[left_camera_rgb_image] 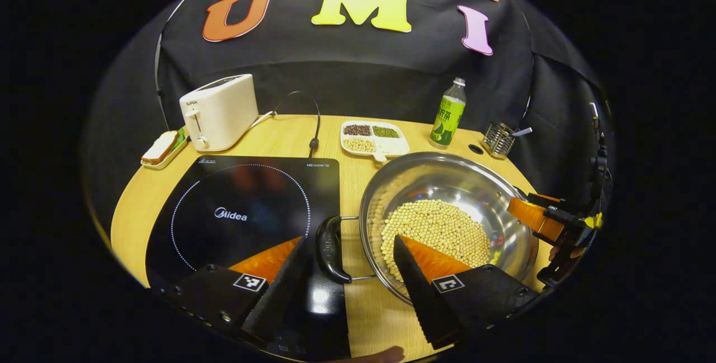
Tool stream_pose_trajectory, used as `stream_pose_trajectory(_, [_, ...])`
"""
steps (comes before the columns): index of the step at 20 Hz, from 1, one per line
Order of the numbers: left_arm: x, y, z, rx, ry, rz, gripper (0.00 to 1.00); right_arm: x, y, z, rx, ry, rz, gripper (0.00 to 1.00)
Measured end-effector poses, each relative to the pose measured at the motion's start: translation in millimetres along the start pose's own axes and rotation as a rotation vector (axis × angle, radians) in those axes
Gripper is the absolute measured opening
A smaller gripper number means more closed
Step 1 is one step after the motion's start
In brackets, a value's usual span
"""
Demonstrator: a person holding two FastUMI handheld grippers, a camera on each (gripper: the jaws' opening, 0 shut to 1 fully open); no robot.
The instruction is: First push the handle of the pot to place it horizontally, then grasp the pot with both hands and set it on the induction cooktop.
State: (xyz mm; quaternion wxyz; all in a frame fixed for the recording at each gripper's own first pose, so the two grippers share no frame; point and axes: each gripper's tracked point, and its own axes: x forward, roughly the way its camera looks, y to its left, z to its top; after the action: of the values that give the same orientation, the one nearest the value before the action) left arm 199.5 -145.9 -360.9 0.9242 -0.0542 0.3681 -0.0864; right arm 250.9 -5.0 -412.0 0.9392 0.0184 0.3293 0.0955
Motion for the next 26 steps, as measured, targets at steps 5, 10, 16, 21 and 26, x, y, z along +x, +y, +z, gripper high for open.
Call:
stream_pose_trajectory(5, [12, 9, -1, -0.018, 0.047, 0.058, 0.80, 7, -1, -3, -0.035, 0.034, -0.016, 0.86])
stream_pose_trajectory(10, [17, 9, 1, -0.013, 0.043, 0.075, 0.60, 11, -7, -13, -0.041, 0.095, -0.042, 0.76])
stream_pose_trajectory(16, [18, 8, 1, 0.054, 0.050, 0.076, 0.67, -3, -6, -17, 0.037, 0.135, -0.072, 0.63])
stream_pose_trajectory(21, [2, 2, 1, 0.068, 0.042, 0.052, 0.57, -28, -8, -18, 0.062, 0.151, -0.088, 0.59])
stream_pose_trajectory(26, [-27, -6, 15, 0.083, 0.008, 0.020, 0.58, -67, -8, 0, 0.059, 0.113, -0.113, 0.59])
